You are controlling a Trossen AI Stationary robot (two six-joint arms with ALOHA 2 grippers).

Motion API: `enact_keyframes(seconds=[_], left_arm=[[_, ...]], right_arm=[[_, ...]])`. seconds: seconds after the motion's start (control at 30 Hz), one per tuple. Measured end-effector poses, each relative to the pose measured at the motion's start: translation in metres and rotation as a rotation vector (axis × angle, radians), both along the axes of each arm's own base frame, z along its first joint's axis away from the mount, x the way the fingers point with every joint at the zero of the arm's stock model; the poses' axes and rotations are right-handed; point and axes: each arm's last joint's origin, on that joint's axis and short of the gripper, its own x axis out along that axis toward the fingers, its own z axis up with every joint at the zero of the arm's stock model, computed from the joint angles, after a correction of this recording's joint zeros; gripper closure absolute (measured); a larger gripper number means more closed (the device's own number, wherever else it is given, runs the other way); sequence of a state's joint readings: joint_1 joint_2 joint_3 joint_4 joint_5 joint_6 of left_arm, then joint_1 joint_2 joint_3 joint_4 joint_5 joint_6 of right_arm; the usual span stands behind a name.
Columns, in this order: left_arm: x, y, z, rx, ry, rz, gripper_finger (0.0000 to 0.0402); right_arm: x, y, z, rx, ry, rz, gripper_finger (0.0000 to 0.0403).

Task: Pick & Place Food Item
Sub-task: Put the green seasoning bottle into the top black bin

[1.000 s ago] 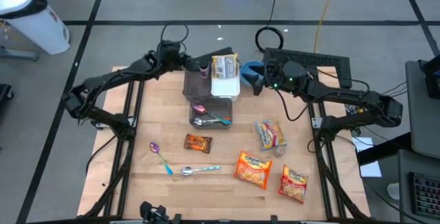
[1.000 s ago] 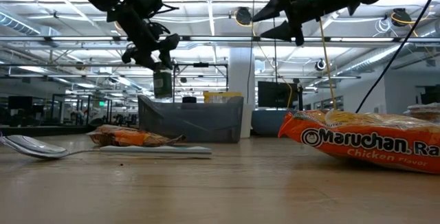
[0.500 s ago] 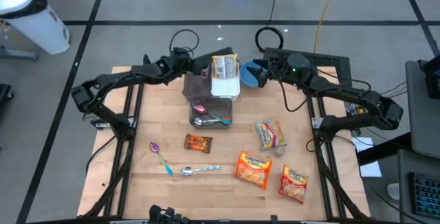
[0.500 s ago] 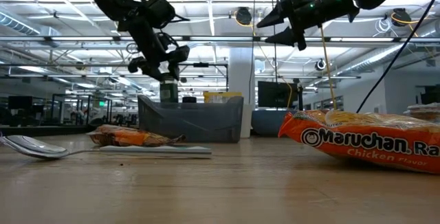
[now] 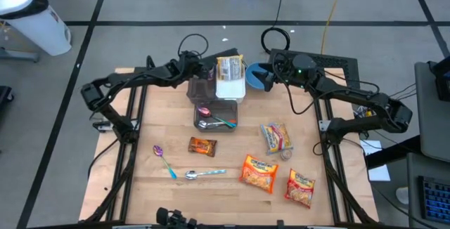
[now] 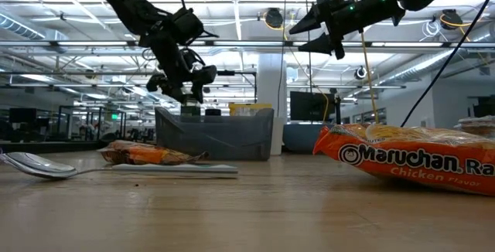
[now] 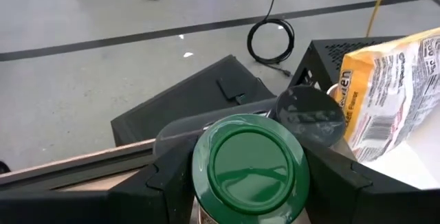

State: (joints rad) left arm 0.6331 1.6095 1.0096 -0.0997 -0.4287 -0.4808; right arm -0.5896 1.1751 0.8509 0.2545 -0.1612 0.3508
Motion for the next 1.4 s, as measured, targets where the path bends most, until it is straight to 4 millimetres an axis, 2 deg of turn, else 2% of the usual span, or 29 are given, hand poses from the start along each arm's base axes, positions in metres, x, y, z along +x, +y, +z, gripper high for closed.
enact_keyframes(seconds=[0.37, 0.93, 1.4], left_arm=[[0.005, 0.007, -0.015, -0.009, 0.022, 0.009, 0.0191], [-0.008, 0.024, -0.015, 0.002, 0.025, 0.043, 0.0191], [-0.001, 0.032, -0.035, -0.041, -0.011, 0.019, 0.0191]], right_arm=[[0.000, 0.000, -0.001, 0.006, 0.004, 0.000, 0.0122], [0.000, 0.000, -0.001, 0.004, 0.005, -0.003, 0.0122], [0.000, 0.000, -0.001, 0.007, 0.006, -0.004, 0.0122]])
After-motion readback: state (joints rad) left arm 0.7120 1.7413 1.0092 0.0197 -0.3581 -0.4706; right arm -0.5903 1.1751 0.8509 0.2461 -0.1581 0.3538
